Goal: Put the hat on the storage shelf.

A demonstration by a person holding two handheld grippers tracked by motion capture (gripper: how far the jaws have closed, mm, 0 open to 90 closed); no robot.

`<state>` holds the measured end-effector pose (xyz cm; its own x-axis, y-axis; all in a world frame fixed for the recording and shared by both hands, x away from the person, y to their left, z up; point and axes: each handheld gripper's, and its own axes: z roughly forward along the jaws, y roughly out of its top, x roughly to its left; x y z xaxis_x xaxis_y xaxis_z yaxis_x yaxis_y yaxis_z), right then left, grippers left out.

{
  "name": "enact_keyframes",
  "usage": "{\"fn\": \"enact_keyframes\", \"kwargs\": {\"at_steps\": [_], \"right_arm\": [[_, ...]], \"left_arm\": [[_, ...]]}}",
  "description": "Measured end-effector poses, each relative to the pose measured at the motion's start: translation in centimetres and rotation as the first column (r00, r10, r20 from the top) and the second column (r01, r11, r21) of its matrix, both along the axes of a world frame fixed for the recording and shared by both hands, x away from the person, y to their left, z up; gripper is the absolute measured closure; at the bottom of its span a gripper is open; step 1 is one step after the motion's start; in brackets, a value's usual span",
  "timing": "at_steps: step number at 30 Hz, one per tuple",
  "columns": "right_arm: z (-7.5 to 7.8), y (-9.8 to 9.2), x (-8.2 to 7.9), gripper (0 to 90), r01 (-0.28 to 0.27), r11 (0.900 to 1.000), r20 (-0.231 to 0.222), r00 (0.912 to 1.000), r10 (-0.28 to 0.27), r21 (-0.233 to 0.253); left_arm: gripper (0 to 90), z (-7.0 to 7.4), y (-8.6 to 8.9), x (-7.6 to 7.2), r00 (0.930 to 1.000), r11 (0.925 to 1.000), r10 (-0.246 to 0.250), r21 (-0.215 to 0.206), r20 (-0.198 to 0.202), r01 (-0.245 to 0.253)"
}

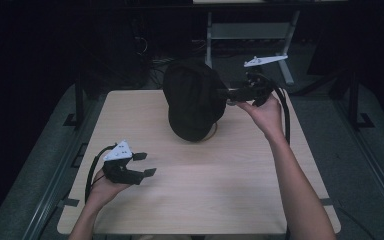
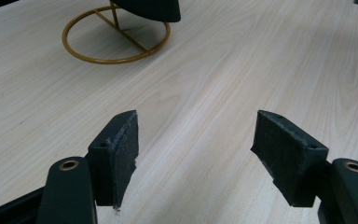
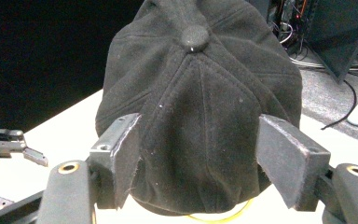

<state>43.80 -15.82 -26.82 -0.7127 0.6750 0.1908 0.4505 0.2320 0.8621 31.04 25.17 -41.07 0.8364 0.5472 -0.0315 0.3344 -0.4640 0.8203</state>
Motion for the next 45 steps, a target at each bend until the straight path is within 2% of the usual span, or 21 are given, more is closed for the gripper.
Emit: {"fn": "enact_keyframes", "kwargs": {"at_steps": [15,26,34,45], "right_arm": [[-1.3,-1.5,-1.3,27.5,-0.001,1.0,0.0,1.0,0.001,0.001],[-2.6,-2.8,-2.3,26.0,0.004,1.0,-0.047,0.9989,-0.004,0.018],[-4.0,-4.1,-3.6,25.5,0.008,0.999,-0.053,0.9986,-0.006,0.034],[-5.1,-5.0,-4.9,24.9,0.01,1.0,-0.059,0.9983,-0.008,0.026]], "left_arm": [[30.6,0.0,-0.1,-0.1,1.0,1.0,0.002,-0.005,0.001,-0.002],[30.5,0.0,0.1,0.0,1.0,1.0,0.005,0.001,0.001,-0.005],[30.5,0.0,0.2,0.0,1.0,1.0,0.007,0.001,0.003,-0.007],[30.5,0.0,0.2,0.0,1.0,0.9999,0.005,0.009,0.002,-0.005]]}}
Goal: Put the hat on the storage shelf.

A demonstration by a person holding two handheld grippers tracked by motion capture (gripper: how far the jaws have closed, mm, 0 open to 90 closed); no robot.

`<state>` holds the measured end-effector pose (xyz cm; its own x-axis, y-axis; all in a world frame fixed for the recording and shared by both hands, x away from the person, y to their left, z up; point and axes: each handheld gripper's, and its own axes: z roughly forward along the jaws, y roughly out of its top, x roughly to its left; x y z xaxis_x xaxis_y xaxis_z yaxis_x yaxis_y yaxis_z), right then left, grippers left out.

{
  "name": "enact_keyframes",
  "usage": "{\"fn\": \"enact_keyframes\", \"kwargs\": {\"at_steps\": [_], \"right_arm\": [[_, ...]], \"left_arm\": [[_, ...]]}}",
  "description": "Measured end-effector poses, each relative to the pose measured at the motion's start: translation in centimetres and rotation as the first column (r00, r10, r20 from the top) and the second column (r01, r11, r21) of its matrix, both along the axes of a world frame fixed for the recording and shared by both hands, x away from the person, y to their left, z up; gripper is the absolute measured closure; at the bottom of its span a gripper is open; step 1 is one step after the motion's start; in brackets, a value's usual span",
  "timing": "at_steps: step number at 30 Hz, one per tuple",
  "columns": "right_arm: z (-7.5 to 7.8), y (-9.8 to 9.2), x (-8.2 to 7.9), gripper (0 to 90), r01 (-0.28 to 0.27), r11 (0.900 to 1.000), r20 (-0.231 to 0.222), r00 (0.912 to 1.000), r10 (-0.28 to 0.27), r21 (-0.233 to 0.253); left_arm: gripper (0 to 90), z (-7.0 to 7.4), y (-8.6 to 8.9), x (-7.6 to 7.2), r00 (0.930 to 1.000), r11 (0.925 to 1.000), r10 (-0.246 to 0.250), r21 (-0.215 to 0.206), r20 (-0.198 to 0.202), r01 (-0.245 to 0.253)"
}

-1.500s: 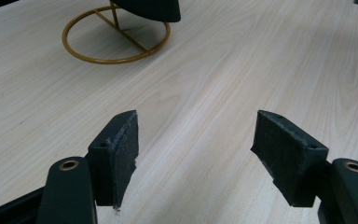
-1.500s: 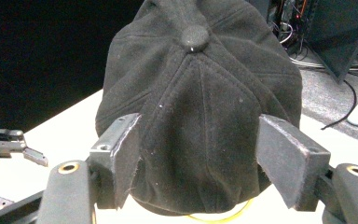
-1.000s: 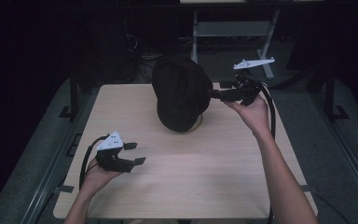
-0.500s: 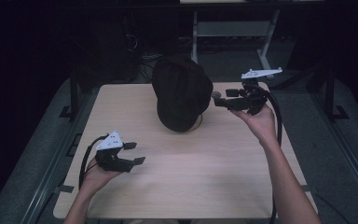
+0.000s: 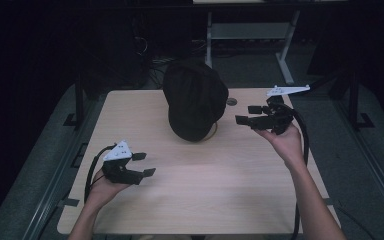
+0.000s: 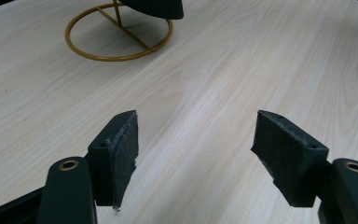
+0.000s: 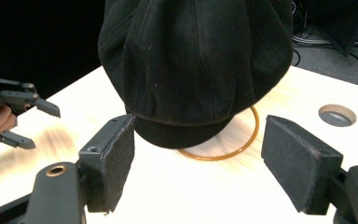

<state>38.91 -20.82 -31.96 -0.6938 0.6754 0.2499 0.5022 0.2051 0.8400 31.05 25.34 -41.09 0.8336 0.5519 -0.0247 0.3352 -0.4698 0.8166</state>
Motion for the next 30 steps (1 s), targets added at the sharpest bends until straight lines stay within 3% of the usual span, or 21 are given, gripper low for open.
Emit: {"fn": "enact_keyframes", "kwargs": {"at_steps": [18,30], "right_arm": [[-2.4,-1.4,-1.5,24.7,0.004,0.999,-0.049,0.9988,-0.002,0.032],[-3.9,-2.5,-2.5,24.7,0.024,0.999,-0.073,0.997,-0.023,0.023]], "left_arm": [[30.1,0.1,0.0,-0.1,1.0,1.0,0.007,0.002,0.003,-0.007],[30.1,0.1,-0.1,-0.2,0.9999,0.9999,0.013,-0.007,-0.004,-0.013]]}}
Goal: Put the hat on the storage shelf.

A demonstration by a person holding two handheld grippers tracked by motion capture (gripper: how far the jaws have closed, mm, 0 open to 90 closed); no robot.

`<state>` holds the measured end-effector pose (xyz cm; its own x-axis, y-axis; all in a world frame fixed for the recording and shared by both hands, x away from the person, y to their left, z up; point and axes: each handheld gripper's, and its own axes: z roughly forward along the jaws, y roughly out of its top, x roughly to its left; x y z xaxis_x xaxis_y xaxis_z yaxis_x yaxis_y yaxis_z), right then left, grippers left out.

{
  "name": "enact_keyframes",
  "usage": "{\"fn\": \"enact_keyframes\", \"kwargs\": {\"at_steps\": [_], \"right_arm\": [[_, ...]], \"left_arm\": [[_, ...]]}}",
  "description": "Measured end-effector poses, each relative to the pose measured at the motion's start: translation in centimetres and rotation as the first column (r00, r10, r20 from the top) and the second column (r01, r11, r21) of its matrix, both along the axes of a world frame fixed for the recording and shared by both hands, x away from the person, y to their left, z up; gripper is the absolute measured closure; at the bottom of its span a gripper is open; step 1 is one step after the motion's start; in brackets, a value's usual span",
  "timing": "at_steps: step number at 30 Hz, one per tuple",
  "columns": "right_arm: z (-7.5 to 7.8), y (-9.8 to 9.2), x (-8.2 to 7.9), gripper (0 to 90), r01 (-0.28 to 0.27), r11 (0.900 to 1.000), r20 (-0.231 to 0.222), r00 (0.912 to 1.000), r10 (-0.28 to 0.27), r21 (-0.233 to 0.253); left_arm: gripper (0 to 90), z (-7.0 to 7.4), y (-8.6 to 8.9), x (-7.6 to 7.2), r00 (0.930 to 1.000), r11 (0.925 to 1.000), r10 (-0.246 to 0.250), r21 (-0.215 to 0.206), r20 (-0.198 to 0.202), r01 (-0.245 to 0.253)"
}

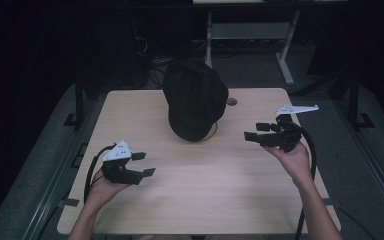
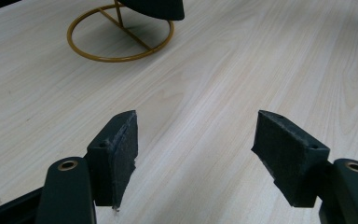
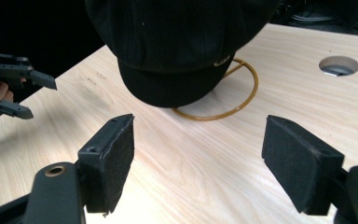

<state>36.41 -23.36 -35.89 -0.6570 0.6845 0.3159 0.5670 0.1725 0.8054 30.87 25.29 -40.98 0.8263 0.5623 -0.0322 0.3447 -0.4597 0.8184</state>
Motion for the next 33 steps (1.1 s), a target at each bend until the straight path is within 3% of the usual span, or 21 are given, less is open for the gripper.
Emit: {"fn": "enact_keyframes", "kwargs": {"at_steps": [33], "right_arm": [[-3.4,-2.1,-3.2,23.1,0.013,1.0,-0.049,0.9987,-0.014,-0.012]], "left_arm": [[26.8,-0.3,0.2,0.1,0.9998,0.9998,0.016,0.012,-0.009,-0.015]]}}
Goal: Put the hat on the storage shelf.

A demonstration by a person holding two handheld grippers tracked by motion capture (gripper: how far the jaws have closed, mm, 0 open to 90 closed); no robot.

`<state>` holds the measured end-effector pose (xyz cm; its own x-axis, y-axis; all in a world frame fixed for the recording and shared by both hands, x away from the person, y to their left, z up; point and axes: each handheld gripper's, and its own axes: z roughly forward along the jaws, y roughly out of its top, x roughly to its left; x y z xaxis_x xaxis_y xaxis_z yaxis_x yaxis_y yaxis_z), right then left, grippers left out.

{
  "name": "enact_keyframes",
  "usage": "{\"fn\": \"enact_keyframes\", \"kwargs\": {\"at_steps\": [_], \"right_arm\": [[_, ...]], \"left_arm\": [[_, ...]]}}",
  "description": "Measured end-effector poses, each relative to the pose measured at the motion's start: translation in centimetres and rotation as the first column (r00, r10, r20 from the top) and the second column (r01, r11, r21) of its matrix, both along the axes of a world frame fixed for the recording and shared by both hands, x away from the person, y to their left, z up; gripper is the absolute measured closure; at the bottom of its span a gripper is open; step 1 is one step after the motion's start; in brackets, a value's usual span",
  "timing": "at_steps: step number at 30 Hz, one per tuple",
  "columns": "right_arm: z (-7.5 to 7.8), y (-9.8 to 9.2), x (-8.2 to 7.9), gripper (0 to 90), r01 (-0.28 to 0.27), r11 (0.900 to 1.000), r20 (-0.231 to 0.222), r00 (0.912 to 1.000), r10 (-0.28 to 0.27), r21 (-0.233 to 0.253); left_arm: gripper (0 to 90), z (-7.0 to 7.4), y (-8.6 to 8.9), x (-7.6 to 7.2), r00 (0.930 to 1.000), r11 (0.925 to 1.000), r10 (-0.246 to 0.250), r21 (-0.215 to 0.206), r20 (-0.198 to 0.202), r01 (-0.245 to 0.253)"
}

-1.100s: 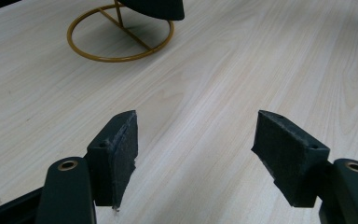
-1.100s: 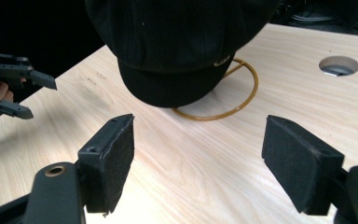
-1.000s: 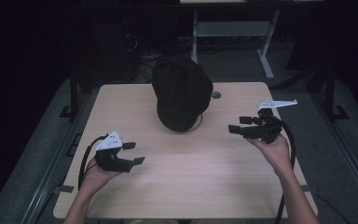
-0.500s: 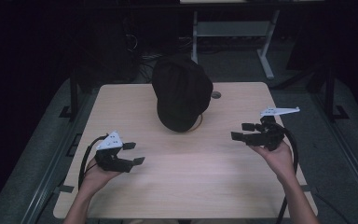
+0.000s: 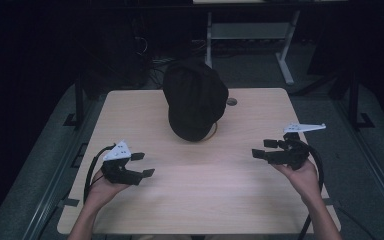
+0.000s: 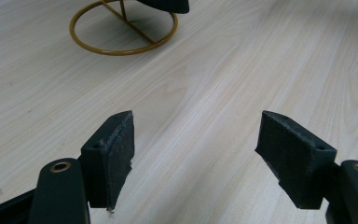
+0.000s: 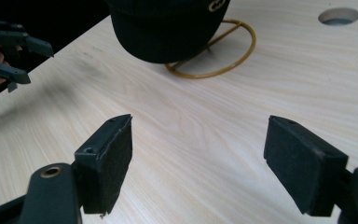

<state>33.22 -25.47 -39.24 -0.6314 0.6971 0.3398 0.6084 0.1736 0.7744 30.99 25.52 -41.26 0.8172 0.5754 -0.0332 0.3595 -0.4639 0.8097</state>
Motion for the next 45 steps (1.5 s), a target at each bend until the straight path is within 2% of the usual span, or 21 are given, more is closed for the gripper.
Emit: {"fn": "enact_keyframes", "kwargs": {"at_steps": [20,45], "right_arm": [[-3.1,-1.6,-2.2,22.5,0.028,0.999,-0.046,0.9986,-0.027,0.024],[-4.6,-1.7,-6.1,21.9,0.005,0.999,-0.036,0.9993,-0.004,0.035]], "left_arm": [[24.6,-0.1,0.1,0.0,0.9999,0.9999,0.009,0.006,-0.006,-0.009],[24.4,-0.6,-0.1,-0.1,0.9997,0.9999,0.017,0.0,-0.019,-0.017]]}}
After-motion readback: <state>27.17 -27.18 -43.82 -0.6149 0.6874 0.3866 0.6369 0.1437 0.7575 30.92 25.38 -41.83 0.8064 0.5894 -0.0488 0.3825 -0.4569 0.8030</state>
